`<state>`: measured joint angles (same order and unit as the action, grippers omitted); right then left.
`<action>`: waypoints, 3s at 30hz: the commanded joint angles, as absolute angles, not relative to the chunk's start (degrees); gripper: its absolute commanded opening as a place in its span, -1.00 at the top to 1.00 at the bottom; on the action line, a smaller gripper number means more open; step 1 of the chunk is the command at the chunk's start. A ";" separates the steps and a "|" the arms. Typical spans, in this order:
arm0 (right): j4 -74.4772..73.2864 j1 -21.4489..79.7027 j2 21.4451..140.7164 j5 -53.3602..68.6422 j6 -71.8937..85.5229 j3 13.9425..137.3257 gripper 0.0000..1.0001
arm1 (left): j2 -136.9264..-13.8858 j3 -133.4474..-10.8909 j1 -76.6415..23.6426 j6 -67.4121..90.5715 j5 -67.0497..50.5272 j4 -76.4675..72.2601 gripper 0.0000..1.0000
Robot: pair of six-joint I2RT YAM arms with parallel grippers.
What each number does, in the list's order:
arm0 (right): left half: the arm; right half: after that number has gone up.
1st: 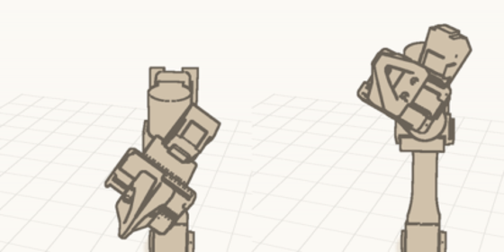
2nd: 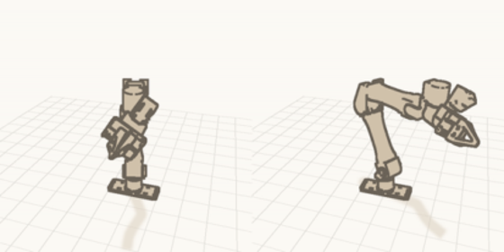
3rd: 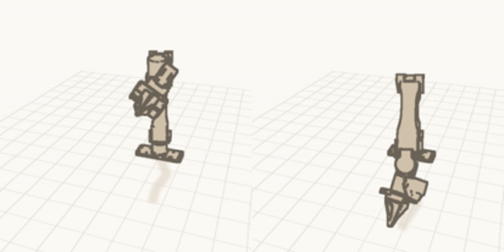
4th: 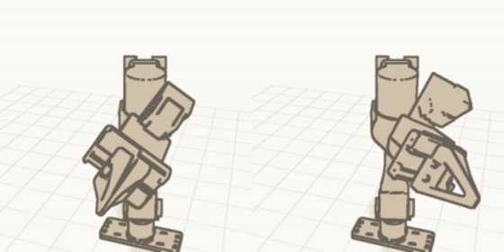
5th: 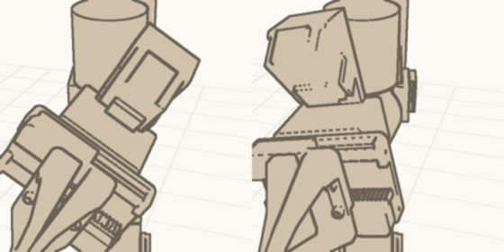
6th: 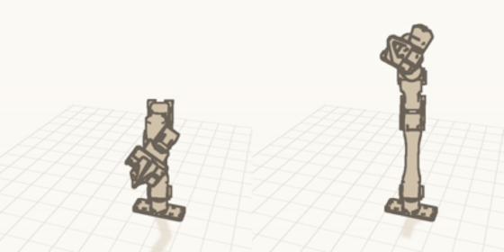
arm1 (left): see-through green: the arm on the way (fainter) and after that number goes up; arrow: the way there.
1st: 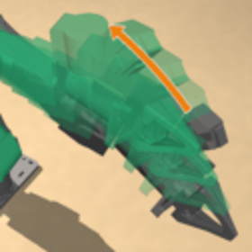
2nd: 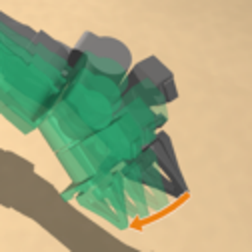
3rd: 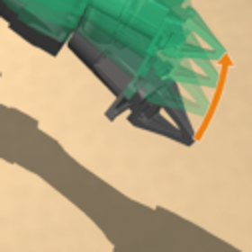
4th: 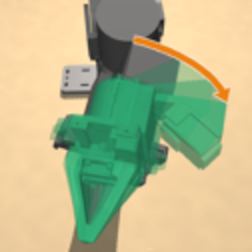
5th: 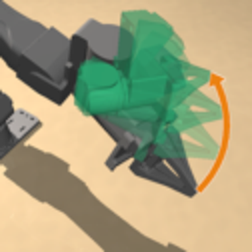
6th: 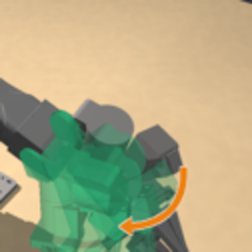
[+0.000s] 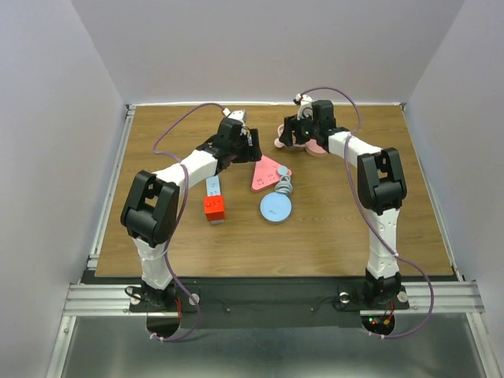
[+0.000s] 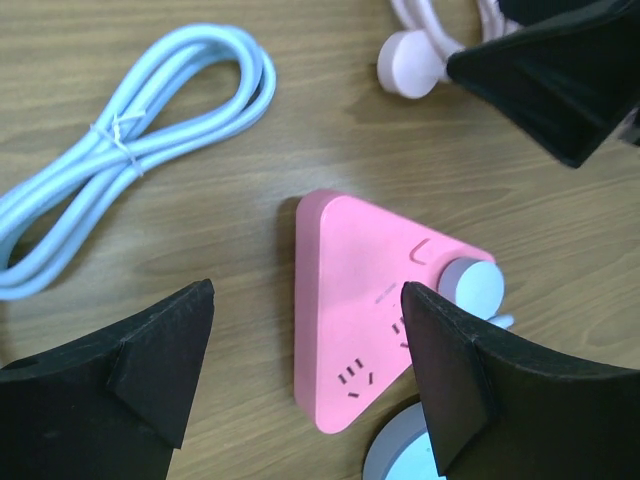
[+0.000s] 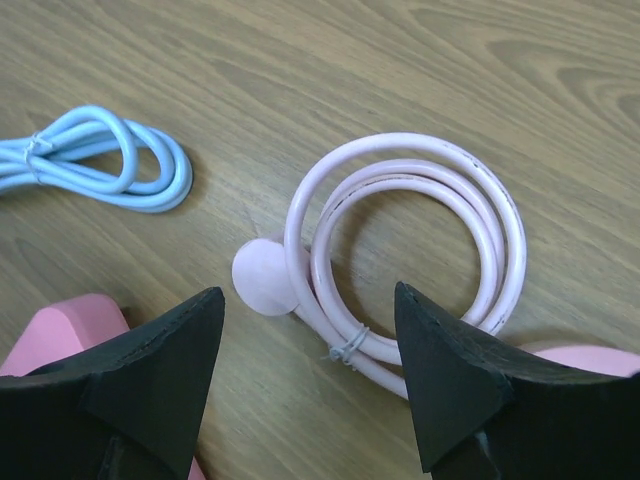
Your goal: Insert the plug
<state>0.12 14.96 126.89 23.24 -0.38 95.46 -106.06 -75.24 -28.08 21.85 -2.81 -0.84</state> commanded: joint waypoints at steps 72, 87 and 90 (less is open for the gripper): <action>-21.53 14.59 88.87 10.02 5.71 72.78 0.99 | -107.31 -63.82 -27.42 25.23 -19.69 -18.36 1.00; -23.38 14.59 78.05 6.15 10.02 71.19 0.99 | -92.02 -52.39 -39.46 23.11 5.79 -3.62 -0.11; -23.73 14.59 76.56 5.36 10.55 71.98 0.99 | -91.76 -50.81 -40.34 24.69 7.12 -0.18 -0.03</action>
<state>-25.43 14.33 79.90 7.42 9.17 68.64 -92.92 -52.95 -39.81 23.90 1.02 -7.42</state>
